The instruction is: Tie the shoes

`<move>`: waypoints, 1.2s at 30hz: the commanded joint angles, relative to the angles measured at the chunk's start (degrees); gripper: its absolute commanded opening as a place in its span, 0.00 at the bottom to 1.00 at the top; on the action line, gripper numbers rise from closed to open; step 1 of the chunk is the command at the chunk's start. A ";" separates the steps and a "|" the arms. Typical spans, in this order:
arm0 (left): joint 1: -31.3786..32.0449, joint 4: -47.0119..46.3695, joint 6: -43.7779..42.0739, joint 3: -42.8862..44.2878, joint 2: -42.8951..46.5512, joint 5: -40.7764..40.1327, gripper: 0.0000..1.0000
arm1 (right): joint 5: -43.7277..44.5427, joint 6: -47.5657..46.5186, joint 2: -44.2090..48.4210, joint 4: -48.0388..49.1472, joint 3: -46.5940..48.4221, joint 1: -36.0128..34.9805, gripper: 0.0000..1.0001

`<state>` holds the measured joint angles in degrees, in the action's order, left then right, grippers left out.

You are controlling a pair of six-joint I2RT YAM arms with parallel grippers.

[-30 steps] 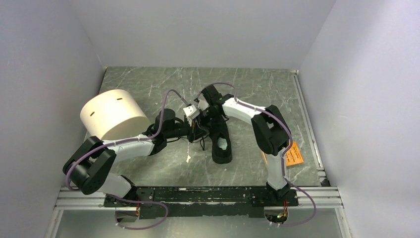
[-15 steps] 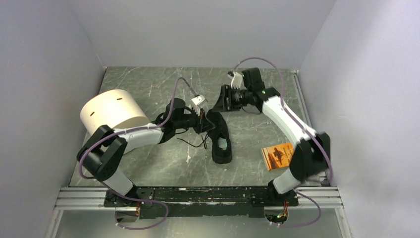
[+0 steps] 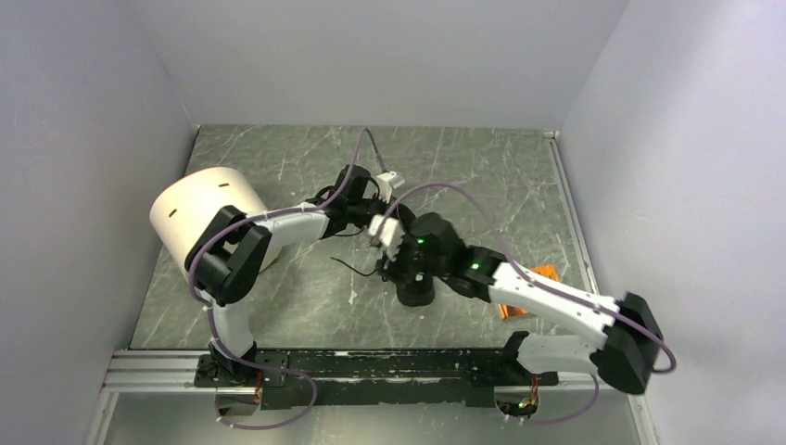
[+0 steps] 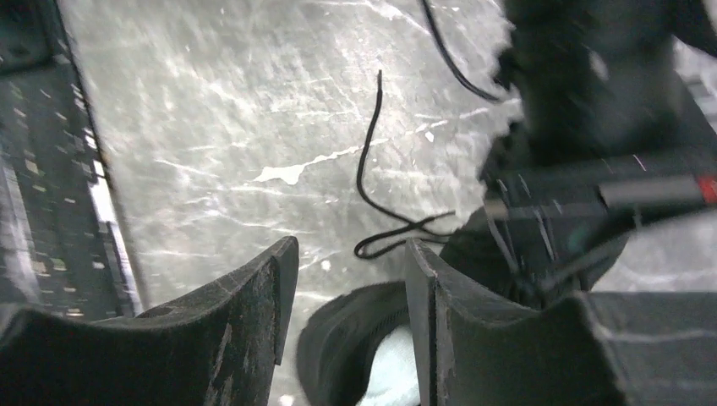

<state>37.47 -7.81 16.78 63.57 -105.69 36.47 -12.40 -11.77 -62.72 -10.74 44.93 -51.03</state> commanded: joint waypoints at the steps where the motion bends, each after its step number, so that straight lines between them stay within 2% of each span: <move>1: -0.80 5.28 0.07 3.49 -1.73 2.31 0.05 | 8.70 -20.24 -9.92 -0.53 5.79 -5.90 0.53; 5: -1.59 5.90 0.80 4.77 -2.69 2.55 0.05 | 14.49 -27.62 -19.43 -2.04 10.28 -10.06 0.55; 11: -1.79 6.38 1.30 4.81 -3.36 3.21 0.05 | 25.58 -30.54 -31.65 -3.50 15.26 -13.04 0.57; 13: -1.79 5.19 1.68 4.57 -3.37 4.29 0.05 | 31.75 -31.73 -34.32 -3.33 15.84 -13.16 0.57; 15: -1.83 4.35 1.65 4.31 -3.30 4.98 0.05 | 33.47 -33.67 -35.41 -3.34 15.95 -13.16 0.58; 22: -1.90 5.98 1.30 5.31 -3.94 3.75 0.05 | 31.71 -34.42 -37.60 -5.26 15.84 -13.14 0.59; 30: -1.88 4.07 2.64 4.25 -3.38 3.62 0.05 | 36.60 -35.66 -42.98 0.45 15.67 -13.03 0.59; 36: -1.88 4.61 2.43 4.17 -2.80 3.23 0.05 | 36.13 -36.07 -46.55 6.04 15.13 -13.07 0.57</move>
<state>35.83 -3.46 18.96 67.72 -108.73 39.31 23.68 -47.46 -106.56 -9.58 59.92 -64.12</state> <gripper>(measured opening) 0.057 0.581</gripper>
